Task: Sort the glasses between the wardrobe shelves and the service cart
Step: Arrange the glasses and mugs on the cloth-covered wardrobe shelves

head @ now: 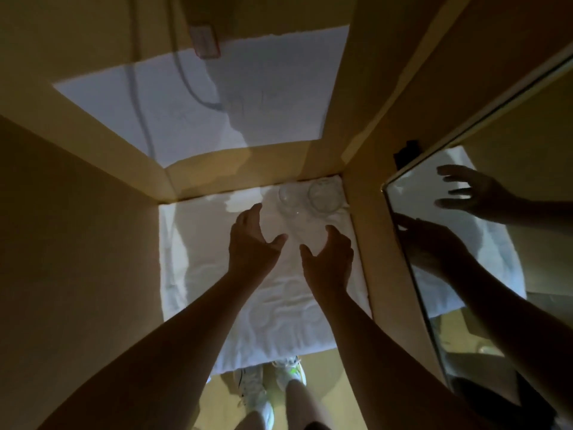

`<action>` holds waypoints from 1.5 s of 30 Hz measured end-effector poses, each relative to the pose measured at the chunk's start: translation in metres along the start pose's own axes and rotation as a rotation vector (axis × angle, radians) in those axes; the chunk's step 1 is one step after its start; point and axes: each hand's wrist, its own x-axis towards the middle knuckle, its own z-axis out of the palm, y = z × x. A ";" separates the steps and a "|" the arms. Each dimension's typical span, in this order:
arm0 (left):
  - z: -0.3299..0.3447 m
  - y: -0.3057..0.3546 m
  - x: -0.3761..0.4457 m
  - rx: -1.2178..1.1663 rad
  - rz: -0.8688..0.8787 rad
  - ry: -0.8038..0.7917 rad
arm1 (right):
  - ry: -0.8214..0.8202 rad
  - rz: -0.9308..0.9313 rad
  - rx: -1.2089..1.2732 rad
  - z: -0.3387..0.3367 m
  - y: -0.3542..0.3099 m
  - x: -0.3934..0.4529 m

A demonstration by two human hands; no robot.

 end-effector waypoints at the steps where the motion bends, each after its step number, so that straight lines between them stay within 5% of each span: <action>1: 0.009 -0.003 0.009 -0.014 -0.005 -0.005 | 0.026 0.034 0.028 0.007 0.001 0.010; 8: 0.046 -0.029 0.065 -0.032 0.046 -0.019 | 0.135 0.086 -0.091 0.036 0.006 0.085; 13: 0.069 -0.033 0.098 -0.162 0.076 -0.032 | 0.150 -0.099 -0.239 0.048 0.014 0.134; 21: 0.091 -0.028 0.123 -0.133 0.179 -0.024 | 0.167 -0.062 -0.139 0.054 0.027 0.160; 27: 0.080 -0.042 0.095 -0.151 0.151 0.072 | 0.253 0.075 0.076 0.057 0.038 0.134; 35: 0.027 -0.045 0.037 -0.081 0.046 0.116 | 0.184 0.107 0.064 0.039 0.037 0.066; 45: -0.061 -0.013 -0.050 -0.153 0.014 0.250 | 0.095 -0.120 0.347 -0.023 -0.003 -0.022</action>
